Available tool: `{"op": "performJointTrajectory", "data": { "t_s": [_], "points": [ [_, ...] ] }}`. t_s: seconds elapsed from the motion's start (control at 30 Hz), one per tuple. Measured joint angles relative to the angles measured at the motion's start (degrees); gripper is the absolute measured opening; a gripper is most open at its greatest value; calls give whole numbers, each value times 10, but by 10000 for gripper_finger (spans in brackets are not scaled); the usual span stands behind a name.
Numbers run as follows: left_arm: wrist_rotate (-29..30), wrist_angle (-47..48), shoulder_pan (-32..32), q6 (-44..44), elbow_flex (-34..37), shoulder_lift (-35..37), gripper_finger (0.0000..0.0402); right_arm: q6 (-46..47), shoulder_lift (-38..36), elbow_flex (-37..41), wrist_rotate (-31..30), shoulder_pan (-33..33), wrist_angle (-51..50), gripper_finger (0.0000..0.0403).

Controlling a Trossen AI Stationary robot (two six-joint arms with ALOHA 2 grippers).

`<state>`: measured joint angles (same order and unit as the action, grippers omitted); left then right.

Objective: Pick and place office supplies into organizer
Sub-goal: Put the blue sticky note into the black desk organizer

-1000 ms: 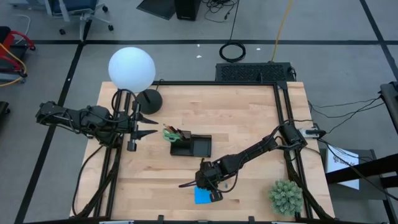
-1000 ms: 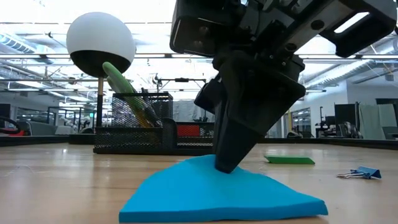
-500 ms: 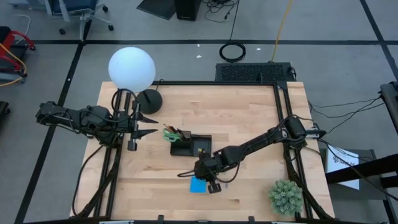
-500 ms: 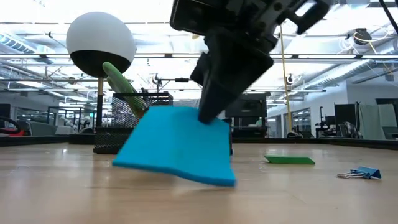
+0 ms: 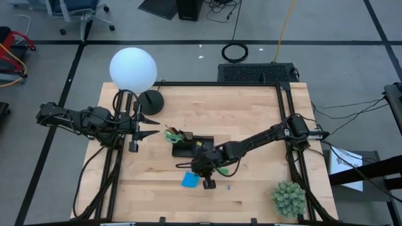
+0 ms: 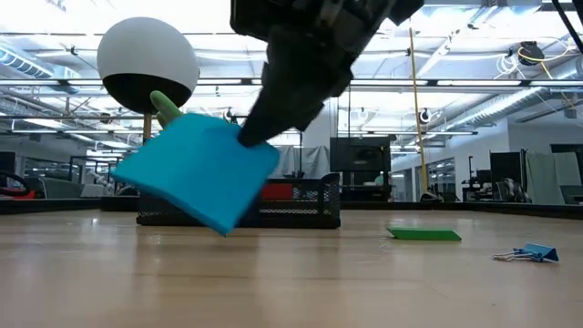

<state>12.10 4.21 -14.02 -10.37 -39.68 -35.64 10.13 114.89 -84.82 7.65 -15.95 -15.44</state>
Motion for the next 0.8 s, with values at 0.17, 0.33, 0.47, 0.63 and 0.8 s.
{"op": "performJointTrajectory", "data": {
  "t_s": [0.17,0.33,0.47,0.63,0.8],
  "points": [
    [0,1,0,0,0,0,131,18,0,0,-3,-2,50,0],
    [0,2,0,0,0,0,131,31,-1,16,-49,-4,113,0],
    [0,2,0,0,0,0,131,50,-1,45,-77,-6,170,0],
    [0,2,0,0,0,0,131,78,-1,88,-78,-5,262,0],
    [0,2,0,0,0,0,131,101,-1,118,-102,-5,324,0]
  ]
}}
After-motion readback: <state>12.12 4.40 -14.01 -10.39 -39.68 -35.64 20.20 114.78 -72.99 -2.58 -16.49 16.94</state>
